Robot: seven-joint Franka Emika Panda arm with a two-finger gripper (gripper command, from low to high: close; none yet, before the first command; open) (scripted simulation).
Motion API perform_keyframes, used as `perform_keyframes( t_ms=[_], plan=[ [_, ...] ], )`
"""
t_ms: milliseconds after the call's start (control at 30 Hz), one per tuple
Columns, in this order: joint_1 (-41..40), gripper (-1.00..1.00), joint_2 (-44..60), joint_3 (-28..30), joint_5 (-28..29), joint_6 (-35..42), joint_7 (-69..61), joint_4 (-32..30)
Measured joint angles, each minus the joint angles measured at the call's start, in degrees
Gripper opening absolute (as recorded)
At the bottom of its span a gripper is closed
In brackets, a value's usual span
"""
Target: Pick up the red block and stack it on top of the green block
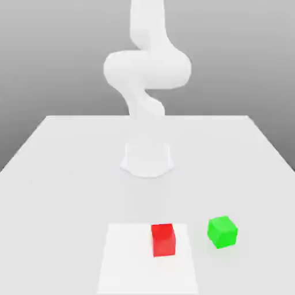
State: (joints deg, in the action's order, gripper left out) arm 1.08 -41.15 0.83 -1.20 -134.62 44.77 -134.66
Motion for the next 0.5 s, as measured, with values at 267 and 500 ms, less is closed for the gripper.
perform_keyframes(
  t_ms=[267, 500],
  plan=[
    [3.57, 0.0, 17.7, 1.36, -3.5, -10.4, -3.28, -10.25],
    [4.8, 0.0, 32.33, 0.21, -3.47, -19.22, -3.84, -18.93]
  ],
)
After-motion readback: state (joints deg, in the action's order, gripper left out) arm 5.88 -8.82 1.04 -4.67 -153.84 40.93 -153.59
